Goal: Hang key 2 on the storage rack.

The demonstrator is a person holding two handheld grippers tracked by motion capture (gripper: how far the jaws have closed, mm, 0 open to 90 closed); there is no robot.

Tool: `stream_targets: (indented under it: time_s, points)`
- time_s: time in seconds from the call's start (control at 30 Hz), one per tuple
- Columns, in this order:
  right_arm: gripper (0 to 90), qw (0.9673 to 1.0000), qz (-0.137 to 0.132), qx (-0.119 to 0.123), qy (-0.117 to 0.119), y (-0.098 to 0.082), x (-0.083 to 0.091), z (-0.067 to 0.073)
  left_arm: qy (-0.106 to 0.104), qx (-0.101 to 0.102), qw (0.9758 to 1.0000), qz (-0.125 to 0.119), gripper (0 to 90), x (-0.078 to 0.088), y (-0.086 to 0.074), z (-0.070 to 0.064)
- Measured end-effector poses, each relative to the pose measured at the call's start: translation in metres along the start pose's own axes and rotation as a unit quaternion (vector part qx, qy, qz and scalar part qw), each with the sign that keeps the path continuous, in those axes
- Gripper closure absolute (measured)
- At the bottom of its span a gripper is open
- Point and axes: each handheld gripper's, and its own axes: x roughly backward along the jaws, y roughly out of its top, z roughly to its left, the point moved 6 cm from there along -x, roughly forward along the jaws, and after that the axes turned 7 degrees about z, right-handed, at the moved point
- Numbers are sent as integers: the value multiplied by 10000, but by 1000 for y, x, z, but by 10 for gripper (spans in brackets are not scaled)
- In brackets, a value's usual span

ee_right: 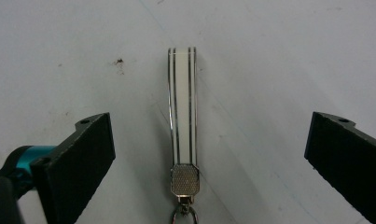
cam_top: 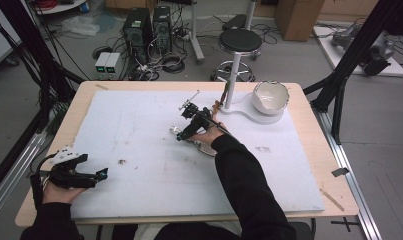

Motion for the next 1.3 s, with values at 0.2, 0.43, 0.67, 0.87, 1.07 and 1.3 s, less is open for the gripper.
stream_targets:
  time_s: [0.2, 0.43, 0.67, 0.87, 1.07, 1.3]
  points:
    - [62, 9999, 139, -10, 76, 18, -7, 8, -24, 3, 10000, 2, 17, 0, -1, 0]
    - [240, 9988, 455, 112, 143, 35, -18, 13, -25, 15, 10000, 1, 17, 1, -2, 2]
    - [338, 9974, 665, 260, 95, 44, -30, 17, -73, -14, 10000, 42, 17, -1, -3, 1]
    - [422, 9966, 798, 213, 55, 40, -33, 14, -52, 1, 10000, 30, 16, 0, -3, 3]
    - [562, 9966, 810, 131, 50, 39, -29, 10, -38, 7, 10000, 36, 17, 0, -3, 3]
    - [734, 9953, 954, 160, 30, 34, -25, 7, -34, -12, 10000, 43, 17, -1, -4, 3]
